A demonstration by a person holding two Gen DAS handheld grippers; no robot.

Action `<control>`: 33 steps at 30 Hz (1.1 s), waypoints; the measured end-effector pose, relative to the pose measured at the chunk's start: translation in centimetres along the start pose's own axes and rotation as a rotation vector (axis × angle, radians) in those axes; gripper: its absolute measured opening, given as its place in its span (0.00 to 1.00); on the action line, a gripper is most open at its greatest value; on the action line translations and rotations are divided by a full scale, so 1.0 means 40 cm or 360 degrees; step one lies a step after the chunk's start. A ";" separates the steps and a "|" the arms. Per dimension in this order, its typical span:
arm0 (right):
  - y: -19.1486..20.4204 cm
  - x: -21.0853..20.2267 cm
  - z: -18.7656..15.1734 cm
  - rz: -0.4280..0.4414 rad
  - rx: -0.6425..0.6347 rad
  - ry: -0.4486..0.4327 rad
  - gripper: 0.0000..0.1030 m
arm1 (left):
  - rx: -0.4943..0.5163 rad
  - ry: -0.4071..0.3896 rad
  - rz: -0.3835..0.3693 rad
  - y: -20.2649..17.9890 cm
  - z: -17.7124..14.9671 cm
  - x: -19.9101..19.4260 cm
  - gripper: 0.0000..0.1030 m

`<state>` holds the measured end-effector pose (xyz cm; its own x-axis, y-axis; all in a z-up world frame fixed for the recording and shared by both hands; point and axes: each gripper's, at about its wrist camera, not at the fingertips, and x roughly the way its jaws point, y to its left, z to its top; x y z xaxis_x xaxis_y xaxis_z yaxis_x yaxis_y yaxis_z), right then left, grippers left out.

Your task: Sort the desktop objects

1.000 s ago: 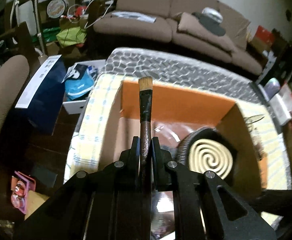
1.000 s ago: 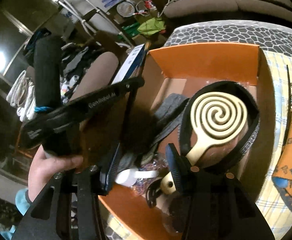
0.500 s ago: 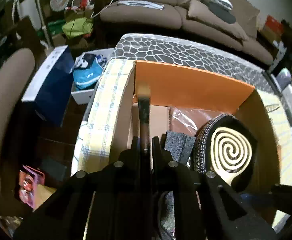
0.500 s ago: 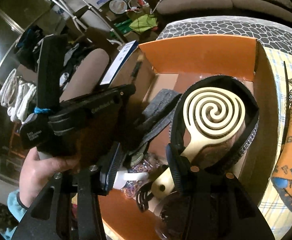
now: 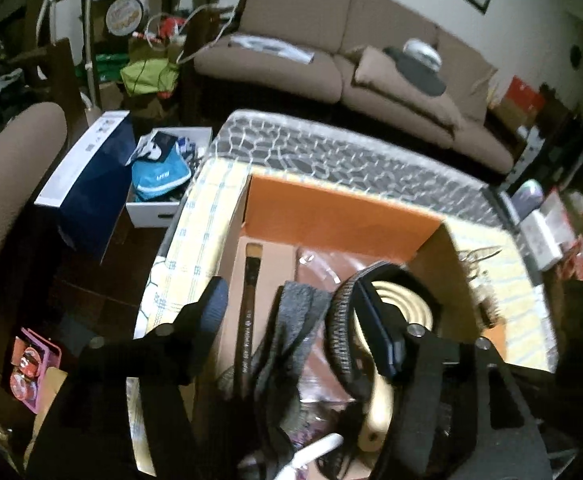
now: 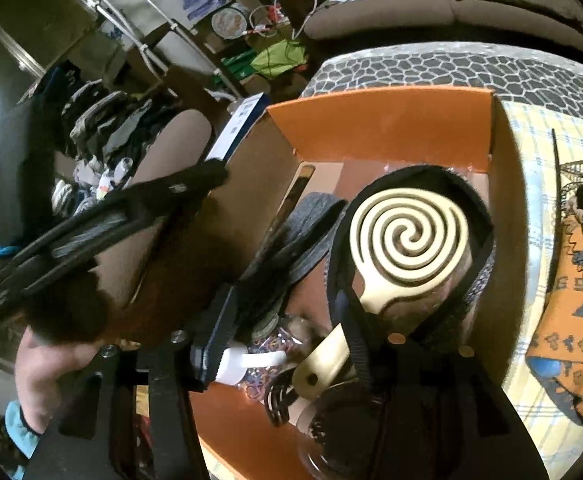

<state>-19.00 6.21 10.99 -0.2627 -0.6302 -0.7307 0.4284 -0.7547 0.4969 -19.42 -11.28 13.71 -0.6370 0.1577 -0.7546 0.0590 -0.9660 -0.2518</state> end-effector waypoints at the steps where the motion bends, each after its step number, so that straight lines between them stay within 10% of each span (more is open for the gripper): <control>1: -0.001 -0.006 0.001 -0.0004 0.0003 -0.0010 0.57 | -0.0006 -0.0022 -0.0007 -0.004 -0.001 -0.018 0.67; 11: -0.005 -0.053 -0.005 -0.0094 -0.0021 -0.0083 0.80 | -0.0038 -0.0077 -0.0055 -0.035 -0.029 -0.092 0.99; 33: -0.108 -0.227 -0.096 -0.0490 -0.0061 -0.0212 0.82 | 0.0084 -0.0080 -0.0085 -0.191 -0.207 -0.119 1.00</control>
<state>-15.16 15.90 13.68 -0.4942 -0.3937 -0.7751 0.3427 -0.9076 0.2425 -10.50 -2.96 14.20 -0.6758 0.2000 -0.7094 -0.0157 -0.9662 -0.2574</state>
